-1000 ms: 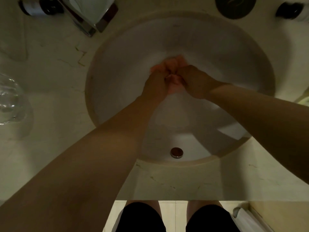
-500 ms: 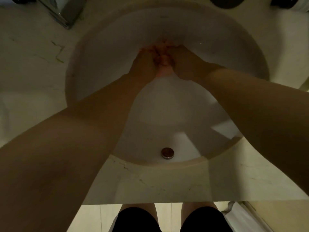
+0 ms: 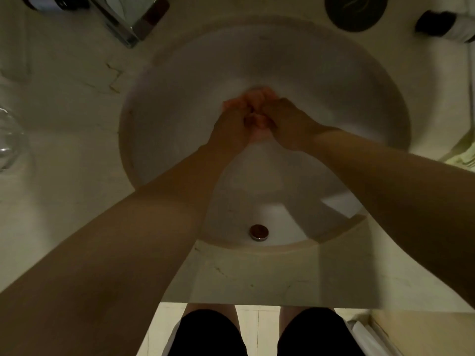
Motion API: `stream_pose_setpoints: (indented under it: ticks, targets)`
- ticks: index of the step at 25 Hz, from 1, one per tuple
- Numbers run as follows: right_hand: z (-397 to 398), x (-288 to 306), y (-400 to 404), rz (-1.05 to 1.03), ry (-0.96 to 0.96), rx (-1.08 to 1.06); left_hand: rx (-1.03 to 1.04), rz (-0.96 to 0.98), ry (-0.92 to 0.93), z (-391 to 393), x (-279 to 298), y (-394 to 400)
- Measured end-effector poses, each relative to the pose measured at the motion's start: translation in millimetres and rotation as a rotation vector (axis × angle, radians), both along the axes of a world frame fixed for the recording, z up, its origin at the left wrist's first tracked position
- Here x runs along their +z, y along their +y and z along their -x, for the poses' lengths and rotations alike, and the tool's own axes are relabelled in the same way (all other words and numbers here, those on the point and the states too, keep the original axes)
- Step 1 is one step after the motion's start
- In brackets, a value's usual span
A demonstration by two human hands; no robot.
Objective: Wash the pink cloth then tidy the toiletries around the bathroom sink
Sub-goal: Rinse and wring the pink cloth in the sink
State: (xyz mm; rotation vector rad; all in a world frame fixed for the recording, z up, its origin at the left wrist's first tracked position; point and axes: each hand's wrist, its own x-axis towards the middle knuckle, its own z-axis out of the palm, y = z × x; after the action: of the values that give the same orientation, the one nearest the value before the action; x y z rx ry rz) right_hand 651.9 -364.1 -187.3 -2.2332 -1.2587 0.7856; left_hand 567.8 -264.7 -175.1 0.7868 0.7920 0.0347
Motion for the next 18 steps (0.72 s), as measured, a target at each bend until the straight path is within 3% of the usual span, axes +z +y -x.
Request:
stream_pose_setpoints:
  ticks: [2,4,6,10,13,16,18]
  targets:
    - [-14,-4,10,0.049,-0.139,0.147,0.083,-0.034,-0.020,-4,-8,2]
    - [-22,-2,22,0.079,-0.040,0.179,0.170,0.020,0.002,-6,-14,10]
    - [-25,-7,32,0.111,-0.153,0.179,0.193,-0.049,0.042,-9,-26,24]
    - [-18,-19,29,0.081,-0.302,0.174,-0.046,-0.345,0.138,-15,-28,38]
    - [-14,-5,31,0.018,-0.198,0.073,-0.026,-0.452,0.211,-10,-31,31]
    - [-14,3,17,0.123,-0.147,0.048,-0.072,-0.559,0.306,7,-24,28]
    - [-13,-5,11,0.129,-0.133,-0.010,-0.282,-0.906,0.441,18,-20,26]
